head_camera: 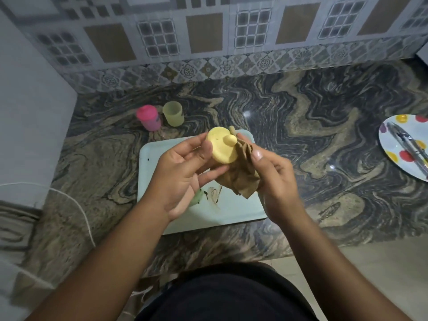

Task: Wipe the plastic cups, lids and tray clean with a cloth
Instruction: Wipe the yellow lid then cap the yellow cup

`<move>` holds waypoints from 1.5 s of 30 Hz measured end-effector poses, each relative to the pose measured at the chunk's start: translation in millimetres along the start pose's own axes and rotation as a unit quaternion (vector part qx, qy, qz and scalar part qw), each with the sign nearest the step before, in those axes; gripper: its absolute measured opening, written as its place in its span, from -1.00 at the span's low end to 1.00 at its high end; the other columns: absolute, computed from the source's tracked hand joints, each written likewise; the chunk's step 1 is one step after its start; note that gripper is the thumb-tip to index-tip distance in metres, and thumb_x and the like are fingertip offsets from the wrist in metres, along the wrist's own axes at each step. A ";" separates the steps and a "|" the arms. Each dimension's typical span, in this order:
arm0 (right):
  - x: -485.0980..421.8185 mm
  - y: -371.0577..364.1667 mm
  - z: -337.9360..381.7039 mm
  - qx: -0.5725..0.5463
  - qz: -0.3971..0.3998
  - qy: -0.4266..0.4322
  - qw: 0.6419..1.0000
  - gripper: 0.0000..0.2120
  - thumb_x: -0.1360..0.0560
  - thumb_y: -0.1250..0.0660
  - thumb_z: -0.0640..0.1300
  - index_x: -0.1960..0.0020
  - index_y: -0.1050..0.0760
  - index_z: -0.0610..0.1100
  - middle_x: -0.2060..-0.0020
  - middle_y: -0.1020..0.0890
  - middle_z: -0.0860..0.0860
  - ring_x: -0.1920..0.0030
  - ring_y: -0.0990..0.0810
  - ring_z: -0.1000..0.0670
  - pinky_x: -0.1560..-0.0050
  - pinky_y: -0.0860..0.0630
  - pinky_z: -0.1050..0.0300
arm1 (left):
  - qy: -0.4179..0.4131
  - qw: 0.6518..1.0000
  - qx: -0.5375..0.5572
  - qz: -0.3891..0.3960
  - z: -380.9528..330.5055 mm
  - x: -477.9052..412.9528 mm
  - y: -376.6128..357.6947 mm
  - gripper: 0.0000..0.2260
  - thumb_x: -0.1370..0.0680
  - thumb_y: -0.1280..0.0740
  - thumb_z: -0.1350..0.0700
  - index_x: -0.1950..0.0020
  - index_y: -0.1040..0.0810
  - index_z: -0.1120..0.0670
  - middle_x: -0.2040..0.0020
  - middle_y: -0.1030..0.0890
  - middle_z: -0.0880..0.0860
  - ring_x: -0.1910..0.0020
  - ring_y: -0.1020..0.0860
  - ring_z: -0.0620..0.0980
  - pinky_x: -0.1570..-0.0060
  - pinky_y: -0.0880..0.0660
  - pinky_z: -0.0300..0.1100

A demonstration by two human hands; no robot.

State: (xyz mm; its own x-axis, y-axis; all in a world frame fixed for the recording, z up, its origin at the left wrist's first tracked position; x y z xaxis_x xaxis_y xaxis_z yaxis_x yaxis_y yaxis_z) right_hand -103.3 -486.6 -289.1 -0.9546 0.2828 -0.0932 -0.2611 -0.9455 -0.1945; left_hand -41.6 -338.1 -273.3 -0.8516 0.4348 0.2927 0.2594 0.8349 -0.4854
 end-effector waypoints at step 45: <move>-44.4 -58.2 26.7 -0.022 -0.078 0.053 0.995 -0.80 -0.58 -0.41 -0.28 -0.19 -0.65 -0.26 0.07 -0.77 -0.10 0.13 -0.76 -0.06 0.24 -0.71 0.01 | -0.084 0.996 0.000 -0.015 -45.4 2.0 16.1 -0.78 -0.54 -0.27 0.08 0.02 -0.69 0.14 0.10 -0.68 0.09 0.23 -0.58 -0.11 0.46 -0.42 -0.30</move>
State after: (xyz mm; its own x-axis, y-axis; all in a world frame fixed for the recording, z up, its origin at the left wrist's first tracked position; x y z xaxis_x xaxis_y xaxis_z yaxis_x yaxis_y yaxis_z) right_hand -49.6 -448.4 -247.7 -0.8824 0.4423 -0.1602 -0.3954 -0.8819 -0.2568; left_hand -18.4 -308.5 -243.1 -0.9234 0.3465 0.1652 0.2325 0.8473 -0.4776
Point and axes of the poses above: each hand's wrist, its own x-axis away from the middle knuckle, its own y-axis out of the back of the hand, z = x × y, the point moved 6 cm from there along -x, towards the middle knuckle
